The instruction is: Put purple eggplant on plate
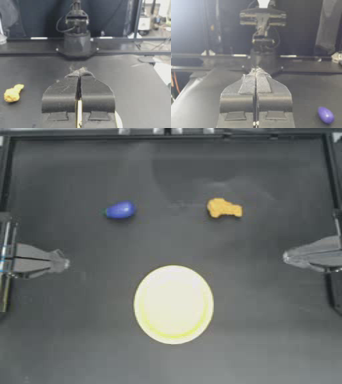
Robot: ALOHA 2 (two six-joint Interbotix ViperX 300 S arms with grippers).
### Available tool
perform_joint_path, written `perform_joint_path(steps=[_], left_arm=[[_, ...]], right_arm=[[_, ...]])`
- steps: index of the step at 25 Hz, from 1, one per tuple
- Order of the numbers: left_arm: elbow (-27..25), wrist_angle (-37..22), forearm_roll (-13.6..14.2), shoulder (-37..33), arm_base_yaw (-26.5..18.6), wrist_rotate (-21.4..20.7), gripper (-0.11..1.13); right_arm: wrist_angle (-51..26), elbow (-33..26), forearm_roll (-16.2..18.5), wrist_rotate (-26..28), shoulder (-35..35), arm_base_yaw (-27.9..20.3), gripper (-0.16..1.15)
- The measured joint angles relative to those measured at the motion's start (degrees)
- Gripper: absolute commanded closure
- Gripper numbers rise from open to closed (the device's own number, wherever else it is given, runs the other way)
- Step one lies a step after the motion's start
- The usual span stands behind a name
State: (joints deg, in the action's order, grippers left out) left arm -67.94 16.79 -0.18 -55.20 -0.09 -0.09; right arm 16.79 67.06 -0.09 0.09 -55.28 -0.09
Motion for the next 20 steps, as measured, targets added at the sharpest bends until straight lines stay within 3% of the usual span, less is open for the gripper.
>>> perform_joint_path(steps=[2, 9, 12, 16, 17, 18, 20], left_arm=[[0.00, -0.53, 0.09, 0.00, 0.18, -0.09, 1.00], [0.62, -1.85, 0.18, 0.00, 0.18, -0.53, 0.88], [0.79, -1.85, 0.09, 0.00, -0.18, -0.53, 0.61], [0.88, -1.93, 0.00, 0.00, -0.26, -0.53, 0.04], [0.88, -2.02, 0.00, 0.00, -0.35, -0.53, -0.05], [0.79, -2.20, 0.00, 0.00, -0.35, -0.53, -0.08], [0.79, -3.60, 0.00, 0.00, -0.44, -0.53, 0.01]], right_arm=[[-0.09, 0.00, -0.09, 0.00, -0.09, 0.00, 1.00], [-1.05, 0.00, 0.09, -0.09, -0.18, -0.09, 0.83], [-1.76, 0.00, 0.62, -0.35, -0.26, -0.26, 0.63], [-2.55, 0.00, 2.37, -0.26, -0.18, -0.26, 0.06], [-2.64, 0.00, 2.55, -0.26, -0.18, -0.26, -0.06], [-2.72, 0.00, 2.64, -0.35, -0.18, -0.26, -0.12], [-2.81, 0.00, 2.64, -0.35, -0.18, -0.35, -0.05]])
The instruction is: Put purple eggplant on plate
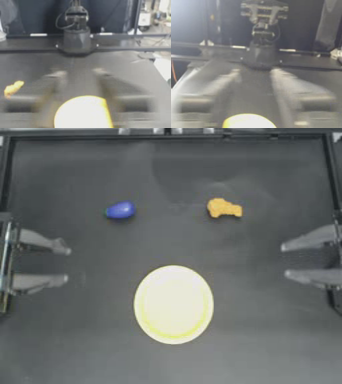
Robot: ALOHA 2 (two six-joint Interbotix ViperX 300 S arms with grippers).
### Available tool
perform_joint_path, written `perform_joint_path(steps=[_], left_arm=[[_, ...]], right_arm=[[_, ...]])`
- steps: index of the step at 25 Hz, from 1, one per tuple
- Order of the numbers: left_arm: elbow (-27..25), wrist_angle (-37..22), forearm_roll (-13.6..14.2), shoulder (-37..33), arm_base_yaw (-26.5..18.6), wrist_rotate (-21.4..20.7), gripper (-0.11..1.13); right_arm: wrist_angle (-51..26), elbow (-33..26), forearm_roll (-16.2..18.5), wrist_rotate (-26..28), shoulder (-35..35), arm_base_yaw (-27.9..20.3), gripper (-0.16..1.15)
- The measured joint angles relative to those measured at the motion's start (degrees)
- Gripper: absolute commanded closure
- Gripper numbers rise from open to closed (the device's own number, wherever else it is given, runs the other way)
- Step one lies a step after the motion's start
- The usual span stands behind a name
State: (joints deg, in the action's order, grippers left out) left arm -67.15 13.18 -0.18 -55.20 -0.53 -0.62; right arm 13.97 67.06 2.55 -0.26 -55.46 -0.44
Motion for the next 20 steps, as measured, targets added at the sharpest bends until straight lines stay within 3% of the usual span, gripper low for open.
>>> perform_joint_path(steps=[2, 6, 13, 20], left_arm=[[0.26, -2.11, 0.00, 0.00, -0.44, 0.00, 0.04], [2.29, -9.14, 0.00, 0.09, -3.08, -0.18, -0.02], [7.12, -26.46, 0.62, 0.09, -13.97, -0.18, -0.01], [11.60, -34.54, 2.64, 5.89, -21.45, -6.06, -0.02]], right_arm=[[-0.18, 0.00, -0.09, 0.00, 0.00, 0.00, 0.01], [-0.79, 0.00, 0.00, 0.00, 0.00, -0.26, -0.02], [-0.97, 0.00, -0.79, 0.26, 1.32, -0.79, -0.02], [-0.97, -0.09, -1.14, 0.35, 2.11, -2.11, -0.02]])
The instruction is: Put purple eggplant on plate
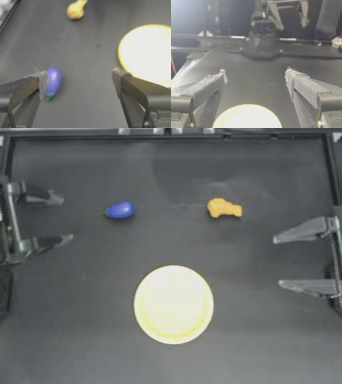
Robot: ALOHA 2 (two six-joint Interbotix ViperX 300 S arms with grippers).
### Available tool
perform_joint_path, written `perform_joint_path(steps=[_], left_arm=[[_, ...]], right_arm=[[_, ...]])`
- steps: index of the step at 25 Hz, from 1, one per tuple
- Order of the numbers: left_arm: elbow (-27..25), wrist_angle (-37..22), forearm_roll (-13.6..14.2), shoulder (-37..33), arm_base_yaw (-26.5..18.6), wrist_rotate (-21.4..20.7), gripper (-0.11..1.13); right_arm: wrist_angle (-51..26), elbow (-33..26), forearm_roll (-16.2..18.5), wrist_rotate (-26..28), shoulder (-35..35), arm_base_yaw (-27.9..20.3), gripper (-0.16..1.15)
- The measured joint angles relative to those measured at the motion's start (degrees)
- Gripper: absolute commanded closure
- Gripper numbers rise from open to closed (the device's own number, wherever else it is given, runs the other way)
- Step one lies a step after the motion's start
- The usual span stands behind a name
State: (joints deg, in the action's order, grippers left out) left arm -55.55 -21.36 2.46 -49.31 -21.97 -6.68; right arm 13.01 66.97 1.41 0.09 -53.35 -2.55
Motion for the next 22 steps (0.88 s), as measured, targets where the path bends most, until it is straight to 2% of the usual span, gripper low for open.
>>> perform_joint_path(steps=[6, 10, 16, 22], left_arm=[[5.10, -3.08, -0.35, 11.51, -5.45, -6.94, -0.02], [8.26, -4.48, -2.02, 18.11, -8.26, -11.25, -0.02], [12.04, -4.83, -10.46, 27.33, -12.74, -21.88, -0.02], [14.85, -4.66, -22.59, 36.30, -16.88, -32.61, -0.01]], right_arm=[[0.00, 0.09, -0.09, 0.09, 0.00, -0.44, -0.02], [0.00, 0.09, -0.53, 0.09, 0.00, -0.79, -0.02], [0.09, 0.35, -1.14, 0.18, 0.00, -0.88, -0.02], [0.09, 0.35, -1.23, 0.18, 0.09, -0.88, -0.02]])
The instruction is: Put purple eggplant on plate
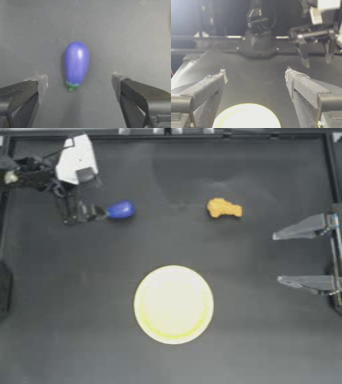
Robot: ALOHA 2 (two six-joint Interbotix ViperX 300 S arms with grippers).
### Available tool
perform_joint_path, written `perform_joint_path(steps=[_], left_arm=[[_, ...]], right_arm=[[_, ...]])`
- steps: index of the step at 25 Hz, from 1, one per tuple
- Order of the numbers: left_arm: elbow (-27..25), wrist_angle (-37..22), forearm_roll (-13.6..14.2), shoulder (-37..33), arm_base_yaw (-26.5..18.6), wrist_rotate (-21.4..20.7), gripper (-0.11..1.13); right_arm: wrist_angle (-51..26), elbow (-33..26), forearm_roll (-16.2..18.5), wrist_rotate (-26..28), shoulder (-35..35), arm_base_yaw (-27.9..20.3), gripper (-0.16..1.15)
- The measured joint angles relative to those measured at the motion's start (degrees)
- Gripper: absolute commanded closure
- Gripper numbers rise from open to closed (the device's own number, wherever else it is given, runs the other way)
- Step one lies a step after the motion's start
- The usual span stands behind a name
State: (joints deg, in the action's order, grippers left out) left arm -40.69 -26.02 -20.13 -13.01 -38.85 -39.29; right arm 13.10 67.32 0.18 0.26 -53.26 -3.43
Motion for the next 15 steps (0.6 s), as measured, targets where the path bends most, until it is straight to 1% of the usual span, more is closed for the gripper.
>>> perform_joint_path(steps=[1, 3, 5, 9, 15], left_arm=[[0.44, 0.00, -1.58, 1.41, -0.35, -1.23, -0.01], [1.32, 0.09, -3.96, 4.13, -0.70, -2.37, -0.01], [2.29, 0.18, -5.19, 6.42, -0.88, -3.16, -0.01], [4.04, 0.35, -5.54, 11.25, -1.32, -3.52, -0.01], [5.10, 0.44, -5.45, 14.33, -1.67, -4.13, -0.01]], right_arm=[[0.00, 0.00, 0.00, 0.00, 0.00, 0.00, -0.02], [0.00, 0.00, 0.00, 0.00, 0.26, 0.00, -0.02], [0.00, 0.00, -0.18, 0.00, 0.62, -0.09, -0.02], [0.09, 0.00, -0.53, 0.00, 1.14, 0.00, -0.02], [0.09, 0.00, -0.53, 0.00, 1.41, 0.00, -0.02]])
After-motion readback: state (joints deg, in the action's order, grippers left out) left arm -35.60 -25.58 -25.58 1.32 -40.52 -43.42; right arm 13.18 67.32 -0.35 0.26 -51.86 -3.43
